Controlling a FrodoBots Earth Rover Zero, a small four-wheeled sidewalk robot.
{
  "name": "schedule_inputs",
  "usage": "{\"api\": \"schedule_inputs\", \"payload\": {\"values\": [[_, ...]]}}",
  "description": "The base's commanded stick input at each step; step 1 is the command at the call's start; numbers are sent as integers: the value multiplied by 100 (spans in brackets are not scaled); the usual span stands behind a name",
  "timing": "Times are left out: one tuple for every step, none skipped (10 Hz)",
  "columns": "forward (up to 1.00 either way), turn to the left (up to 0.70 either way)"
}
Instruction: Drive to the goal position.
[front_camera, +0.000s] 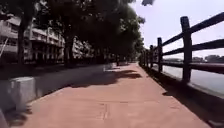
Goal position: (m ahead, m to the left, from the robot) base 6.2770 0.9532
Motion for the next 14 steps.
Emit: {"api": "schedule_inputs", "payload": {"values": [[100,-14],[100,-1],[100,1],[100,1],[100,1],[100,1],[100,1],[100,1],[100,1],[100,1],[100,1],[100,1],[100,1],[100,1]]}}
